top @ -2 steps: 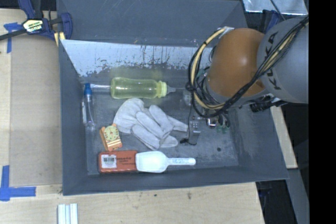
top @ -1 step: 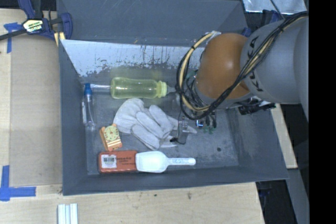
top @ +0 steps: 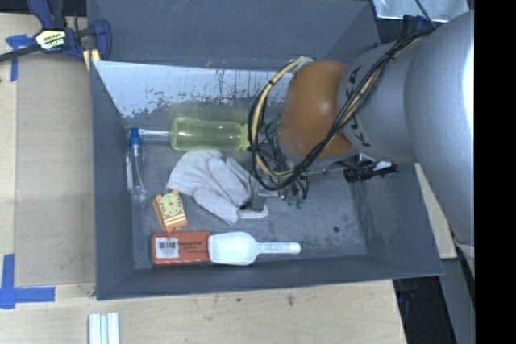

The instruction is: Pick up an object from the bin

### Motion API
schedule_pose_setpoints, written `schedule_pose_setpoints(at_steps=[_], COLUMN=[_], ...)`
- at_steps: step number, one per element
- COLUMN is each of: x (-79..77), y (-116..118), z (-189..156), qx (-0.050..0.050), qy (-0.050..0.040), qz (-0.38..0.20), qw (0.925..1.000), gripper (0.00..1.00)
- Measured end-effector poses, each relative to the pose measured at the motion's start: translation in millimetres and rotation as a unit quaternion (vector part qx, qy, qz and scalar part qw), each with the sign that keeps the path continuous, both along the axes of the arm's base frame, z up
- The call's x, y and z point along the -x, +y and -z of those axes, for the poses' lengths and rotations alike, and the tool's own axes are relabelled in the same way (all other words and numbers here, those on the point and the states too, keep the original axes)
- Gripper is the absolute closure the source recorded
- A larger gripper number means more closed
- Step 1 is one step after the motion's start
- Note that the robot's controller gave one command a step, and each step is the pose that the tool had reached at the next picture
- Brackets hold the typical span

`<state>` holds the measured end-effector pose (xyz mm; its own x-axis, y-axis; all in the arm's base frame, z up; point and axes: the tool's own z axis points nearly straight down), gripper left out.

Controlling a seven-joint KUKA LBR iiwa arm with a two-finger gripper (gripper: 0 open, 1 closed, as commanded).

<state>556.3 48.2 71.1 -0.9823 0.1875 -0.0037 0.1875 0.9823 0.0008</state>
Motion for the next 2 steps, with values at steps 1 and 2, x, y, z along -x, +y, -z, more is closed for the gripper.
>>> schedule_pose_setpoints(at_steps=[1, 2], x=[0.0, 7.3], y=[0.0, 7.7], z=[0.0, -119.4], qx=[0.000, 0.000], qy=[0.0000, 0.0008], qz=[0.000, -0.024], qw=[1.0000, 0.9997], gripper=[1.00, 1.00])
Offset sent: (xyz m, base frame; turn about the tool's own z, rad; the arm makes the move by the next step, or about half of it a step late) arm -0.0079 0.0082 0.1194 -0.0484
